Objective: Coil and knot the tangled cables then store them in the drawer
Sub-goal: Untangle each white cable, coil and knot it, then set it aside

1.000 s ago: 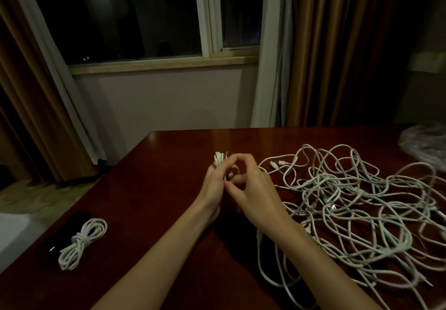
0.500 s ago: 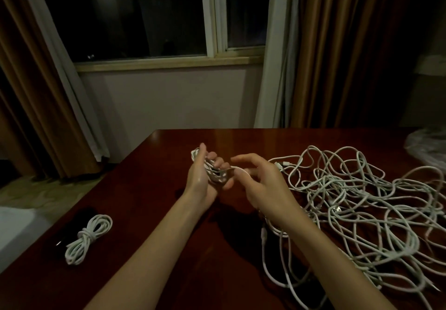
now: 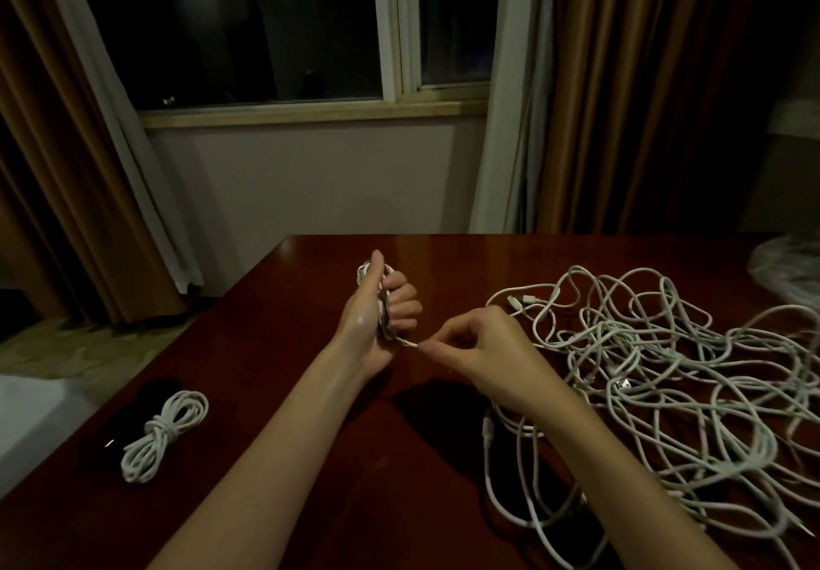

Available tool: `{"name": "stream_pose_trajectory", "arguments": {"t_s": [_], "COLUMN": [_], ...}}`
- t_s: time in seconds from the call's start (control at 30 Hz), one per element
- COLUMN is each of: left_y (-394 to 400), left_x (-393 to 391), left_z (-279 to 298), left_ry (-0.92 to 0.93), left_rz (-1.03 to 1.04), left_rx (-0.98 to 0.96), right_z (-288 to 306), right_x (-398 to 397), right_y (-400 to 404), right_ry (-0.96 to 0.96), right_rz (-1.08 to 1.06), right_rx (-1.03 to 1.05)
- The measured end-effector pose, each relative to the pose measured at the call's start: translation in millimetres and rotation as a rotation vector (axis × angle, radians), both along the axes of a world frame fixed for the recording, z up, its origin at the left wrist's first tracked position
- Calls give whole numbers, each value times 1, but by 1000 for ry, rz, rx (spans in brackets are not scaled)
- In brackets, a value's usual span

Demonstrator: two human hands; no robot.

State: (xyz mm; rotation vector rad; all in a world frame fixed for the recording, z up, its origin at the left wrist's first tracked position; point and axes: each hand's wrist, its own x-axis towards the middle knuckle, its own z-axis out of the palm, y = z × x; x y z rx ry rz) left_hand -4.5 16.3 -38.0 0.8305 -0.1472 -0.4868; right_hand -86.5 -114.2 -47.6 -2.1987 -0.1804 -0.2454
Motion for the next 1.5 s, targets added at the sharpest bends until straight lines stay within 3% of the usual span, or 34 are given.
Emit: {"name": "stream_pose_trajectory", "arguments": {"t_s": [0.17, 0.27, 0.4, 0.67, 0.83, 0.9, 1.03, 1.13, 1.2, 1.33, 1.5], "left_y": [-1, -5, -12, -8, -11, -13, -17, -20, -18, -16, -9], "left_x": [-3, -6, -12, -15, -21, -22, -23, -27, -26, -29, -22], "left_z": [-2, -6, -10, -6, -10, -12, -17, -16, -13, -8, -6], "left_ry": [-186, -359, -530, -528, -652, -761, -940, -980, -1020, -1007, -906], "left_rz": [-100, -153, -199, -147, -187, -145, -128, -163, -141, -203, -243], "left_rx": [250, 444, 656, 678, 689, 814, 1032, 1083, 1092, 947, 881], "right_z": [-1, 1, -2, 13, 17, 17, 14, 9, 9, 13, 10], "right_x": [1, 0, 1, 0, 0, -2, -7, -3, -1, -2, 0], "right_y": [-10, -13, -13, -15, -20, -20, -10, -5, -5, -9, -10], "right_ry": [-113, -167, -175, -78, -14, 35, 97, 103, 123, 158, 24], "right_rz": [-200, -198, -186, -158, -230, -226, -196, -237, -217, -125, -208], "right_rx": [-82, -38, -131, 115, 378, 338, 19, -22, 65, 239, 101]}}
